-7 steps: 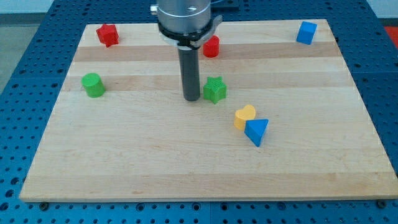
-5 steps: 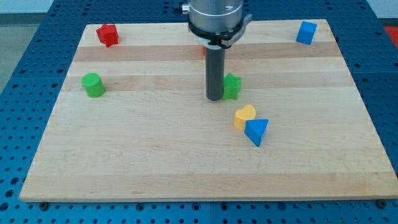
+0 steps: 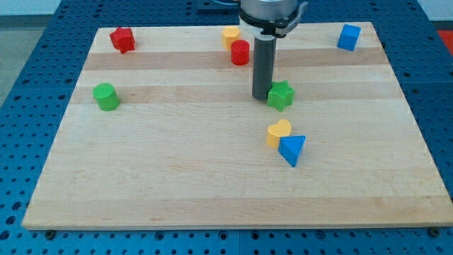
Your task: Push the green star vertically below the blue cube
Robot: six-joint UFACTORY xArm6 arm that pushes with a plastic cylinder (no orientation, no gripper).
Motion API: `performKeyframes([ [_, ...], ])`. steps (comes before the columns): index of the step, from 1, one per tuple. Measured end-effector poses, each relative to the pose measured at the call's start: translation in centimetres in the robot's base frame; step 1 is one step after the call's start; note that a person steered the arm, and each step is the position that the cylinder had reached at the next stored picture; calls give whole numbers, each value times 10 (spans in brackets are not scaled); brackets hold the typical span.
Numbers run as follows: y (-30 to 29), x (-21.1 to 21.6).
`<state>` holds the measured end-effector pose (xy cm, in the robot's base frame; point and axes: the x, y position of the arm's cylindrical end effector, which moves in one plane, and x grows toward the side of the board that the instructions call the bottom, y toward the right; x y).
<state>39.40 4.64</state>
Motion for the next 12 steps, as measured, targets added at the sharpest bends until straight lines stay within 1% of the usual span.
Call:
performKeyframes([
  [2,5,15],
  [5,52,16],
  [8,84,17],
  [10,99,29],
  [12,127,29],
])
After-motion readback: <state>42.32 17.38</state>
